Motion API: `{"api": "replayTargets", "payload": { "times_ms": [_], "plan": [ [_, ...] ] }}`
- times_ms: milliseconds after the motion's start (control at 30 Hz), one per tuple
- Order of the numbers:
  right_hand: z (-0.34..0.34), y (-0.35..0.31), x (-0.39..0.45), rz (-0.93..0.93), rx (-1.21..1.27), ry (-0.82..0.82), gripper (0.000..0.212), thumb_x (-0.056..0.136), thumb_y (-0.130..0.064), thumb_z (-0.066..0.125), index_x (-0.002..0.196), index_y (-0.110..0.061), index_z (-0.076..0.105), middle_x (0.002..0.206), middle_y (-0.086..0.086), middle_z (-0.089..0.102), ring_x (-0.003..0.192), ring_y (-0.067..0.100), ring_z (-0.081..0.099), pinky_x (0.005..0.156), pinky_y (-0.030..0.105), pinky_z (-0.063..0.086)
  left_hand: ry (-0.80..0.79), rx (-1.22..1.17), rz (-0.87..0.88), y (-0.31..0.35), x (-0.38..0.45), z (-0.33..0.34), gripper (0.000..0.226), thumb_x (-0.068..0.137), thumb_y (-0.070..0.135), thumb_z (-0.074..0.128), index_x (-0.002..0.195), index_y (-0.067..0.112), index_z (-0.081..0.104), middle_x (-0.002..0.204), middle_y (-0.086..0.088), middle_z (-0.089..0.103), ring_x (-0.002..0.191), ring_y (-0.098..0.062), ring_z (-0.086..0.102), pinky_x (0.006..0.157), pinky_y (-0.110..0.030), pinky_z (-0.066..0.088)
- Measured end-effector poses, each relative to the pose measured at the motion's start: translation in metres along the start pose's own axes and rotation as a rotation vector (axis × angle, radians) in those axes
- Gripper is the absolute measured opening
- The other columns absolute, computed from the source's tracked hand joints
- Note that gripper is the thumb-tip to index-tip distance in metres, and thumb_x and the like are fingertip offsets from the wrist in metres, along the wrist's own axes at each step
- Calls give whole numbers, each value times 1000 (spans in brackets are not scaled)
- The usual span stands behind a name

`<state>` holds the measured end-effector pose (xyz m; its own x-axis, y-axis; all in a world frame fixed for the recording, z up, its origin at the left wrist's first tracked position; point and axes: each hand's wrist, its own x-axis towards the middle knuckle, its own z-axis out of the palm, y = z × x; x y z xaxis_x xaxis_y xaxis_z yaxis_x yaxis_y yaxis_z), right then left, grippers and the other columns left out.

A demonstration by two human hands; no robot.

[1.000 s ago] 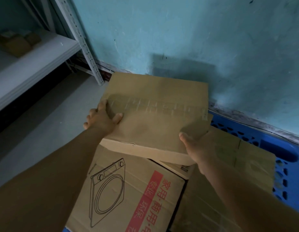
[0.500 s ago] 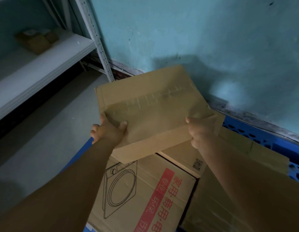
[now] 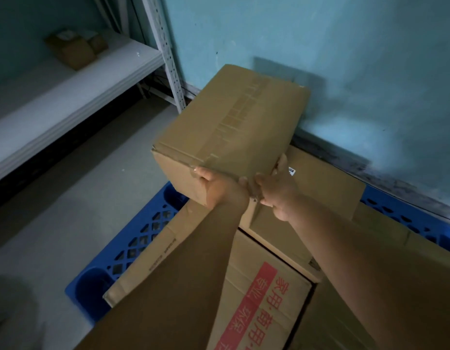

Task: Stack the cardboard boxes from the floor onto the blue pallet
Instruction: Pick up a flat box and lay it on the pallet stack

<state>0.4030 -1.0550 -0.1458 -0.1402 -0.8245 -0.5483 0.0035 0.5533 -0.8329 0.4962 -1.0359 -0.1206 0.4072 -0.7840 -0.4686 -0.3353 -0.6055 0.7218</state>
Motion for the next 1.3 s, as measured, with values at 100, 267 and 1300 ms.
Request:
{"api": "replayTargets", "payload": {
  "times_ms": [100, 267, 1300],
  "plan": [
    [-3, -4, 7, -26, -40, 45, 69, 88, -10, 53, 145, -32, 21, 132, 0, 55, 110, 26, 61, 97, 49, 48, -6, 15, 4, 7, 6, 3, 103, 90, 28, 64, 151, 13, -17, 162, -8, 7, 136, -31, 39, 105, -39, 41],
    [-8, -8, 14, -41, -46, 61, 61, 91, -9, 51, 141, -31, 25, 106, -7, 60, 101, 29, 64, 85, 47, 52, -43, 58, 57, 18, 14, 6, 105, 88, 30, 67, 152, 12, -14, 161, -10, 13, 135, -31, 41, 106, -39, 42],
    [-4, 20, -118, 64, 9, 256, 59, 97, -52, 32, 150, -27, 26, 150, 2, 38, 132, 26, 42, 108, 42, 32, -243, -81, 62, -29, -80, -57, 69, 98, 48, 41, 155, 22, 13, 156, -3, 31, 136, -28, 36, 106, -40, 33]
  ]
}}
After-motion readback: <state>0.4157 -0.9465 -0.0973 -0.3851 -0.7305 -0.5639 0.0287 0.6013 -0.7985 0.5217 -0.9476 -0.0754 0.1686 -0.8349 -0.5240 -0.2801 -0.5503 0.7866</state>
